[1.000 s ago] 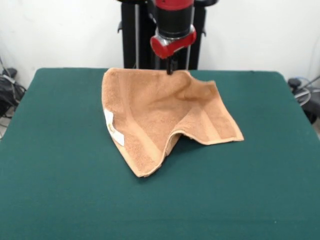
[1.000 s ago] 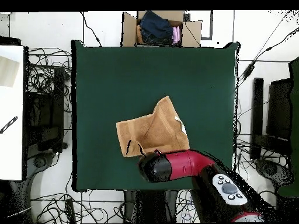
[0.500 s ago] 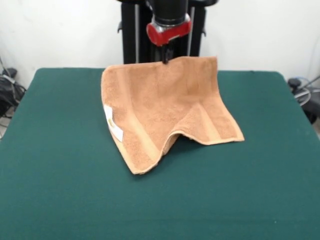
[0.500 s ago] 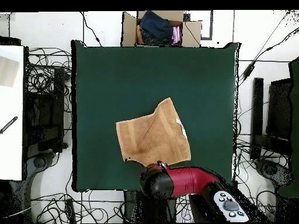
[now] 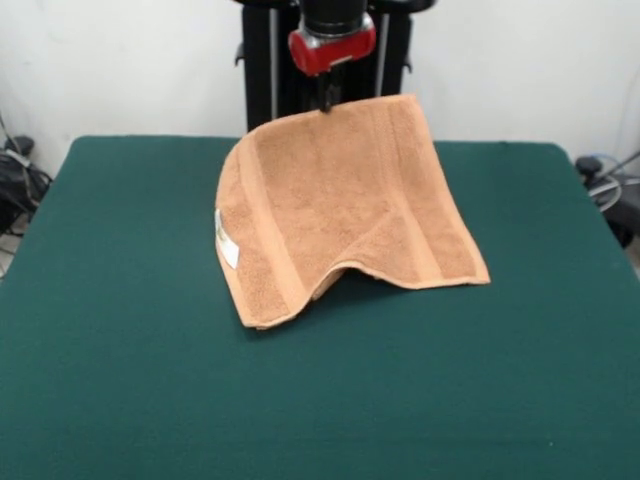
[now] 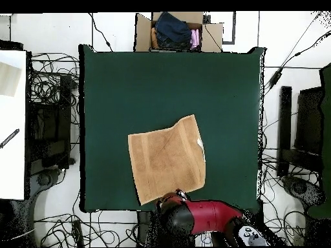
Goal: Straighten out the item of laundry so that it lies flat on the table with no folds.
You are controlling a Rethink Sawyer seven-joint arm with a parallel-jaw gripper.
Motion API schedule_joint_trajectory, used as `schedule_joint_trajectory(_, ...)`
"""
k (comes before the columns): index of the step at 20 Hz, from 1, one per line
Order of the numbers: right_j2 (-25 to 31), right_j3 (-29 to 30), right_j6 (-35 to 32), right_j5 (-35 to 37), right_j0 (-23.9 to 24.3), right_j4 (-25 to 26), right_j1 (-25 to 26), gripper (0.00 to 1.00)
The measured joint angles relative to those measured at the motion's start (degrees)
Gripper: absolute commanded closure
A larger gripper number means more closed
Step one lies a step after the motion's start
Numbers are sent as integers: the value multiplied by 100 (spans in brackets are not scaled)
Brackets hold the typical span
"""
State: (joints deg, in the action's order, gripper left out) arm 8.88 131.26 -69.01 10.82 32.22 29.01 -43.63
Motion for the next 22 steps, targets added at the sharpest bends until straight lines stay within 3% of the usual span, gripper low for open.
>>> schedule_joint_trajectory(13, -304, 49, 0, -301, -90, -2, 233, 100)
schedule_joint_trajectory(22, -575, 45, 0, -604, -320, -5, 683, 100)
